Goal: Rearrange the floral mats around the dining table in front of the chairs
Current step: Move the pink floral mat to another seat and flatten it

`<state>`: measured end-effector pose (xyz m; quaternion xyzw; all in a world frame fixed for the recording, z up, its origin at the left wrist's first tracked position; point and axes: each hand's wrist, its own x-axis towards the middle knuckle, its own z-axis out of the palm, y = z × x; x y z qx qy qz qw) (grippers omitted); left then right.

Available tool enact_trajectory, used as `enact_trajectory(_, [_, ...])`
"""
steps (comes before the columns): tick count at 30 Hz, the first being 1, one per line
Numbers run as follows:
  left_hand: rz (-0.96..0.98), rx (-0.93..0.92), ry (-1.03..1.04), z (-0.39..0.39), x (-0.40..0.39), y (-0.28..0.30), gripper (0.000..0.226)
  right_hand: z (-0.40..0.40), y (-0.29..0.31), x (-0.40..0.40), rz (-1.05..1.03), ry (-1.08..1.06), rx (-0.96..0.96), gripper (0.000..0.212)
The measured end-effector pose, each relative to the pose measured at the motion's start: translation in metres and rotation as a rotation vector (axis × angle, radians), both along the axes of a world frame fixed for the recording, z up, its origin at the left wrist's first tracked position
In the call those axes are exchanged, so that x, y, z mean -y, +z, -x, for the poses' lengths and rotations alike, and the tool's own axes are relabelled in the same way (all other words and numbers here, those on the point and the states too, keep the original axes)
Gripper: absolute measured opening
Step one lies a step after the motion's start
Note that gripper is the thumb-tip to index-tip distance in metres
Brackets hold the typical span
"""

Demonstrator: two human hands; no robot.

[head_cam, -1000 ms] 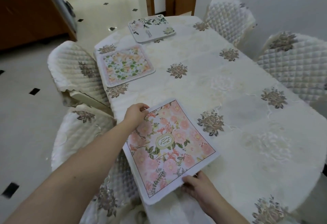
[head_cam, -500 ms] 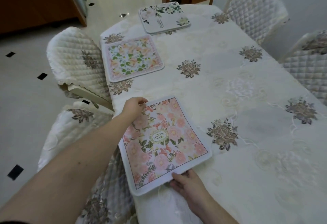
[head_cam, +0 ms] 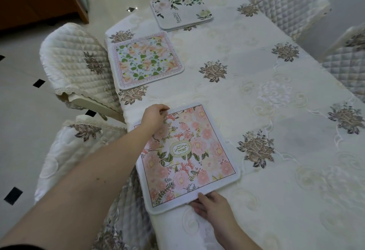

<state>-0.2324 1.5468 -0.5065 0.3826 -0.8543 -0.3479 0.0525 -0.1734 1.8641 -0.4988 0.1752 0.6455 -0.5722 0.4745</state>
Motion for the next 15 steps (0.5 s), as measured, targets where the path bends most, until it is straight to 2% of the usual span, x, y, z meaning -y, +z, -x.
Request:
enact_trajectory(10, [0.101,0.034,-0.012,0.004,0.002,-0.016,0.022,0.003,0.001,-0.001,-0.072,0.049,-0.056,0.023])
enact_trajectory(15, [0.096,0.017,-0.005,0.002,0.003,-0.019,0.021,0.003,0.000,0.000,-0.096,0.024,-0.059,0.023])
